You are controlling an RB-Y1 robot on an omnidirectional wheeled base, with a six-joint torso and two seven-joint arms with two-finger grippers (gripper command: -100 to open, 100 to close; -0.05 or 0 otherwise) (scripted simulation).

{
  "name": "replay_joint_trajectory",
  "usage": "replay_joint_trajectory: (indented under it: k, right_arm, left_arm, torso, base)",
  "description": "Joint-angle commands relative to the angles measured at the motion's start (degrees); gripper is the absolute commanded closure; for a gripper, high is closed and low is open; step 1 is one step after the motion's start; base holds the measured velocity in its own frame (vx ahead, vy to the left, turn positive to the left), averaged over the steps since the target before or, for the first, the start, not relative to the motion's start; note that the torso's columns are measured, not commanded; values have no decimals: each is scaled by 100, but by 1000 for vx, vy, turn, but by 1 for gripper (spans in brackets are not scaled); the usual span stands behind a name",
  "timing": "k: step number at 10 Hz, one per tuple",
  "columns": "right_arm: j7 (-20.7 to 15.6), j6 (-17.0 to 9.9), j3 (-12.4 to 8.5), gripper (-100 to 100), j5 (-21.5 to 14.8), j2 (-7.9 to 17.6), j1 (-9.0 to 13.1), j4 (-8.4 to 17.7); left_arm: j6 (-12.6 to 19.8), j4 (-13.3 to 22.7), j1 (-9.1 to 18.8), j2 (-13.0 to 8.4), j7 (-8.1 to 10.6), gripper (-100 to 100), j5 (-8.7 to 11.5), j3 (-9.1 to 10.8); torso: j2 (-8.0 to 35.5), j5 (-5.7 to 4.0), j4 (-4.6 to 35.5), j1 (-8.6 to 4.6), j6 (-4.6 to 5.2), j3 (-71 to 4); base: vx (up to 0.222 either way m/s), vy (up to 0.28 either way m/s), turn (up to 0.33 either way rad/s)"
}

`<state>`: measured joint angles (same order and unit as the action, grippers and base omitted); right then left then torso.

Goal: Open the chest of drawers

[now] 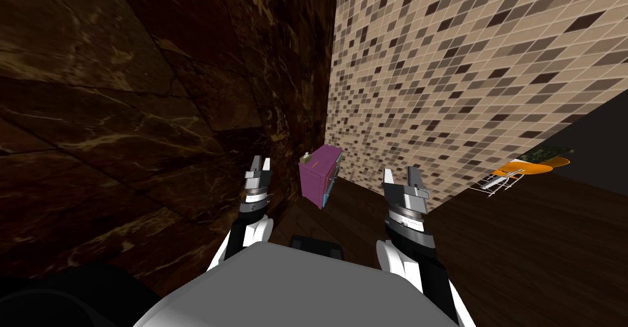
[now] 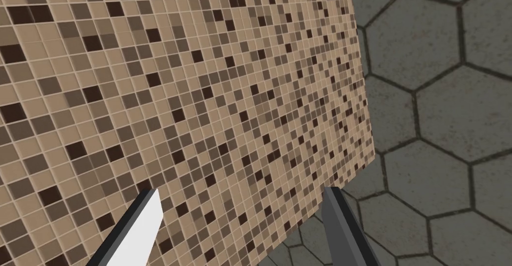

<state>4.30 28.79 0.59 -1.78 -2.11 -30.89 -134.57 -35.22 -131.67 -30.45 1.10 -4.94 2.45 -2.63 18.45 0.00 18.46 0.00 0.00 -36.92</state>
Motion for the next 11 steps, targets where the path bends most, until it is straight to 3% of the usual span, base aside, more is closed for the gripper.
replay_joint_trajectory:
  k: [1,4,5,8,9,11]
  right_arm:
    - [0,0,0,0,0,0,0,0]
    - [0,0,0,0,0,0,0,0]
    - [-20,-107,16,-100,-106,249,18,91]
    - [-98,-532,81,-100,-525,717,88,448]
    - [-98,-532,81,-100,-525,717,88,448]
    - [-177,-865,148,-100,-910,943,161,812]
  left_arm:
    - [0,0,0,0,0,0,0,0]
    - [0,0,0,0,0,0,0,0]
    - [0,0,0,0,0,0,0,0]
    - [0,2,-1,0,0,0,0,0]
    - [0,2,-2,0,0,0,0,0]
    - [0,2,-1,0,0,0,0,0]
  torso:
    - [424,0,423,0,0,-844]
    - [1693,0,1692,0,0,-3381]
    - [2116,0,2114,0,0,-4227]
    - [2364,1,2372,3,0,-4768]
    - [2367,1,2377,4,-1,-4772]
    - [2387,-1,2384,-4,0,-4762]
  base:
    - [0,0,0]
    - [0,0,0]
    - [26,9,20]
    - [69,20,38]
    - [66,17,18]
    - [83,6,62]
